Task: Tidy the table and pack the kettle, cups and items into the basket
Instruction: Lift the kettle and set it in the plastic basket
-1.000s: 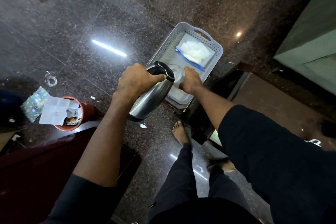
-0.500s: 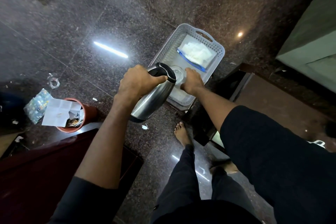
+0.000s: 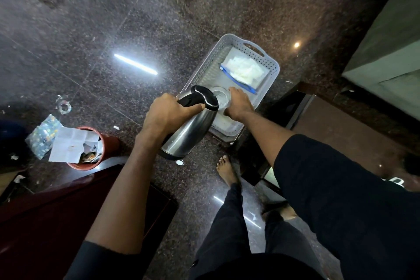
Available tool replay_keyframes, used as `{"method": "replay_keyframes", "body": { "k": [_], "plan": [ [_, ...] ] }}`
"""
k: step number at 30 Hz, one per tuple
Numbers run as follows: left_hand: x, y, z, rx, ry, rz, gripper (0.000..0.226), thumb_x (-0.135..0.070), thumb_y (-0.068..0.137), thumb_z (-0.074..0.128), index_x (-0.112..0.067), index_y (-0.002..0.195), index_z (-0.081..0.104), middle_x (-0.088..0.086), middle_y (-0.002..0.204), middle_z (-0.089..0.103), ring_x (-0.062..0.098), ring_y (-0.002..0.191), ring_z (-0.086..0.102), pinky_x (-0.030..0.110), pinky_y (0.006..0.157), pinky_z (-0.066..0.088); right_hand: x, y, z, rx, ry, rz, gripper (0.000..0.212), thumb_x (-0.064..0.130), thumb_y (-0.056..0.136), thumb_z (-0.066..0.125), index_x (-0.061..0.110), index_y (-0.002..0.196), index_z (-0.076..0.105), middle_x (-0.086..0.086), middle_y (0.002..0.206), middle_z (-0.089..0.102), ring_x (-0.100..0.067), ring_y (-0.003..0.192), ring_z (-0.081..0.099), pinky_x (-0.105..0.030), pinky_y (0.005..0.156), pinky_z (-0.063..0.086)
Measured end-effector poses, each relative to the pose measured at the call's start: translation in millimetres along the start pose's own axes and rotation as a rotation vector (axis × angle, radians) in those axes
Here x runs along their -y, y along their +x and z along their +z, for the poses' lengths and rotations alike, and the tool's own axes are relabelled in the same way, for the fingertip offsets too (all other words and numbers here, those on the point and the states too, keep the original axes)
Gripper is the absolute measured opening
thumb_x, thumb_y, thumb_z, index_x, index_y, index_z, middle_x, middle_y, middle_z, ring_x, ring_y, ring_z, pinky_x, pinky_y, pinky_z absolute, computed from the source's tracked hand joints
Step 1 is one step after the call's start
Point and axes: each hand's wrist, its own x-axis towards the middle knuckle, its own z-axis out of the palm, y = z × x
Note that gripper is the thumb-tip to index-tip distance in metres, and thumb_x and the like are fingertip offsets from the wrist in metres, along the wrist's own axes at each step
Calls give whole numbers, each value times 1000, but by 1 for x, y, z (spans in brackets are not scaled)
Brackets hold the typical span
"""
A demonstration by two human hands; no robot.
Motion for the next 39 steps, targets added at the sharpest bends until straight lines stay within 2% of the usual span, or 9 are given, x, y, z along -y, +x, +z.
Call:
{"method": "replay_keyframes", "body": {
  "k": [6, 11, 18, 22, 26, 31, 35, 37, 39],
  "plan": [
    [18, -1, 3, 21, -83, 6, 70, -77, 64, 79, -10, 59, 58, 12, 60, 68, 27, 54, 69, 48, 55, 62, 1, 4, 3, 16, 5, -7, 79, 16, 76, 82, 17, 144, 41, -13, 144, 43, -36, 135, 42, -50, 108, 43],
    [19, 0, 5, 2, -104, -10, 76, -85, 60, 73, -11, 56, 55, 6, 54, 65, 22, 48, 66, 35, 51, 57, 3, 8, 8, 17, -23, 5, 79, 13, 76, 82, 17, 143, 41, -11, 143, 43, -34, 134, 43, -51, 107, 45],
    [-2, 15, 9, 38, -65, -2, 74, -85, 59, 71, -13, 57, 55, 8, 61, 64, 29, 61, 69, 34, 58, 56, 3, 11, 11, -1, -34, 4, 68, 12, 75, 80, 17, 134, 47, -12, 137, 46, -34, 129, 47, -48, 104, 47],
    [-14, 23, 10, 59, -27, -33, 79, -92, 47, 62, -14, 57, 54, 5, 60, 60, 25, 55, 65, 31, 58, 54, -1, 12, 10, -11, -26, -7, 65, 14, 75, 81, 16, 130, 48, -12, 134, 47, -35, 127, 48, -49, 101, 48],
    [-15, 29, 15, 29, 29, -14, 74, -88, 55, 66, -17, 57, 50, -1, 57, 49, 11, 50, 49, 28, 58, 42, -4, 13, 8, -12, -8, -25, 67, 14, 73, 83, 15, 129, 48, -13, 134, 48, -35, 127, 48, -49, 102, 47],
    [-17, 31, 16, 22, 70, -4, 72, -87, 59, 68, -17, 58, 47, -1, 56, 44, 25, 57, 51, 31, 63, 42, -7, 14, 9, -1, 5, -28, 81, 11, 74, 84, 12, 143, 41, -15, 142, 44, -36, 134, 44, -49, 107, 44],
    [-20, 32, 14, 22, 61, 2, 75, -90, 51, 62, -17, 57, 47, -2, 55, 45, 14, 50, 44, 30, 62, 40, -7, 15, 10, 7, 15, -33, 85, 10, 70, 86, 16, 143, 41, -13, 141, 46, -35, 132, 46, -49, 106, 45],
    [-23, 32, 13, 29, 79, -2, 75, -92, 48, 57, -19, 57, 46, -2, 56, 42, 14, 50, 40, 31, 65, 40, -6, 15, 11, 5, 21, -43, 87, 13, 67, 87, 21, 141, 43, -11, 137, 49, -33, 129, 48, -48, 103, 48],
    [-23, 31, 12, 29, 73, 5, 74, -92, 48, 57, -19, 58, 47, -2, 56, 45, 14, 50, 45, 31, 63, 41, -4, 17, 14, 10, 29, -48, 92, 15, 67, 89, 24, 143, 40, -9, 138, 48, -32, 129, 48, -49, 103, 48]
  ]
}}
